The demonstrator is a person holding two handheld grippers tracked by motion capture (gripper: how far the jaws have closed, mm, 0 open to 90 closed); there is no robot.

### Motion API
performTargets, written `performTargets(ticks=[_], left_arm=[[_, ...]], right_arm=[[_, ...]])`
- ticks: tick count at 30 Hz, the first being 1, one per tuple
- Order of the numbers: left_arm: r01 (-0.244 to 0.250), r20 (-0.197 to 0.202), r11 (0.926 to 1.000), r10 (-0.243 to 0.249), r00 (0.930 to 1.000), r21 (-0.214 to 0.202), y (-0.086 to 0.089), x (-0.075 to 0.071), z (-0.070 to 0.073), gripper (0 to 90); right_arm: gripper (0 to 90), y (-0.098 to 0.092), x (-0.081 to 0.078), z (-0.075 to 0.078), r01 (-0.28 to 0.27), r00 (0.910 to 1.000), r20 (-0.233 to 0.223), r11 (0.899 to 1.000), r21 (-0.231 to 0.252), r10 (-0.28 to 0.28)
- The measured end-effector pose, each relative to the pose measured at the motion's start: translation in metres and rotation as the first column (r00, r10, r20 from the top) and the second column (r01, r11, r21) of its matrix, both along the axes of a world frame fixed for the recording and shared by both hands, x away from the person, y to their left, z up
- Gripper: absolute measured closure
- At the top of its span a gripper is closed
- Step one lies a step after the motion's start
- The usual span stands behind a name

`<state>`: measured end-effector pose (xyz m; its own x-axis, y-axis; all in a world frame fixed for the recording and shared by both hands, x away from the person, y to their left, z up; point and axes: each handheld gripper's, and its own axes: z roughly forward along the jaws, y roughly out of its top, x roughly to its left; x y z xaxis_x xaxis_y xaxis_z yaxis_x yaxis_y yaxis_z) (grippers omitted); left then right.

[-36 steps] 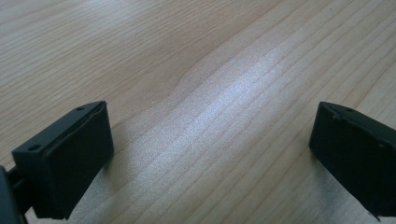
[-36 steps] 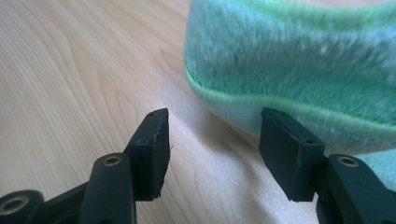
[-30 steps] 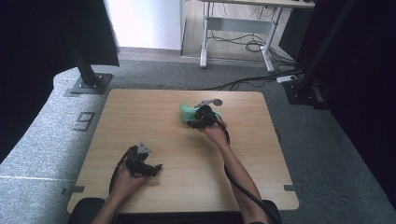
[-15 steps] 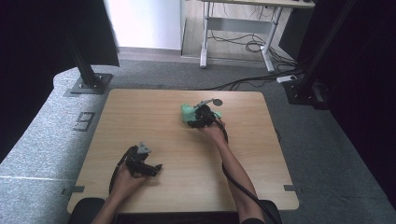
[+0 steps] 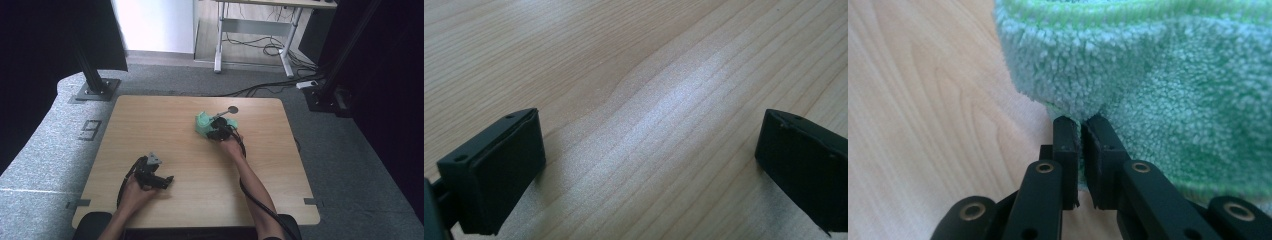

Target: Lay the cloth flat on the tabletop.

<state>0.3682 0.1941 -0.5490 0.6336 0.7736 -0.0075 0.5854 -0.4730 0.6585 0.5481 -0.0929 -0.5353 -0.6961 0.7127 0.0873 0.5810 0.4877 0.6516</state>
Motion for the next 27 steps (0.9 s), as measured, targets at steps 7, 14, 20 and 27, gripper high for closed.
performTargets(ticks=[7,14,20,27], left_arm=[[0.000,0.001,1.0000,0.000,1.0000,-0.001,0.000,0.000,0.000,0.0],[0.001,-0.001,1.0000,-0.001,1.0000,0.000,0.000,0.000,0.000,0.0],[0.000,-0.001,1.0000,0.000,1.0000,0.000,0.000,0.000,0.000,0.0],[0.000,-0.001,1.0000,0.000,1.0000,0.001,-0.001,0.001,0.000,0.0]], right_arm=[[84.0,-0.006,-0.012,-0.001,-0.011,0.9998,-0.017,1.000,0.024,0.011],[83.9,-0.009,-0.026,-0.001,-0.034,0.9991,-0.024,0.999,0.033,0.035],[83.9,-0.011,-0.037,-0.001,-0.042,0.9987,-0.029,0.998,0.039,0.043],[84.0,-0.010,-0.059,-0.001,-0.068,0.9975,-0.016,0.997,0.026,0.069]])
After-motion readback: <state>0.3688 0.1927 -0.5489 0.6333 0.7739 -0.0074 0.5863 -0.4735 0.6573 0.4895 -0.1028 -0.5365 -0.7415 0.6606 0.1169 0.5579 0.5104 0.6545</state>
